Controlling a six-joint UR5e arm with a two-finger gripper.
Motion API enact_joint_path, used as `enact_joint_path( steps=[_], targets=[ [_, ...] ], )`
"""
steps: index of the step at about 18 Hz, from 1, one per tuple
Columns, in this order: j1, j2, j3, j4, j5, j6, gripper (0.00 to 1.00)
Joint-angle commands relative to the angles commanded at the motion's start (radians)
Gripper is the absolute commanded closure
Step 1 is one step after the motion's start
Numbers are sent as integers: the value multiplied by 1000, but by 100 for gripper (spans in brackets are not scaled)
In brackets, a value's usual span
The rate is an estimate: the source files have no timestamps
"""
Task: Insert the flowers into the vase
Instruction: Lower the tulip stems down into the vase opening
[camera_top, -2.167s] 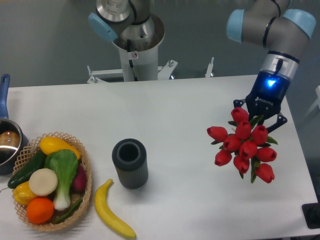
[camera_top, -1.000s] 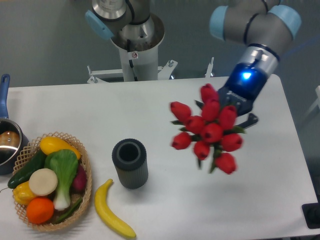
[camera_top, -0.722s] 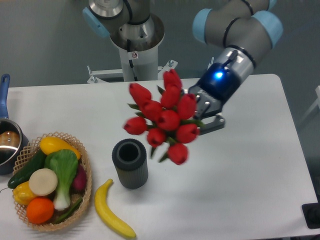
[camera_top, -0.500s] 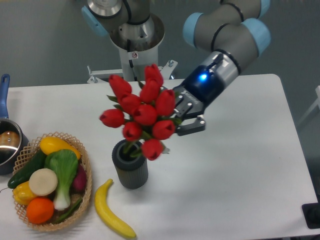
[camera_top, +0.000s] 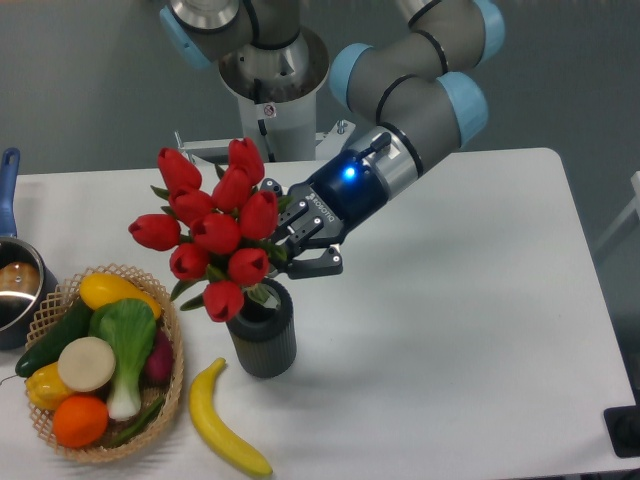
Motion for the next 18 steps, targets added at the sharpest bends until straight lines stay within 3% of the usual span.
enact_joint_path(
  steps=[3, 13, 18],
  targets=[
    [0, -3, -18, 0, -49, 5, 78],
    [6, -34, -31, 0, -49, 41, 78],
    [15, -54, -78, 0, -46, 109, 78]
  ],
)
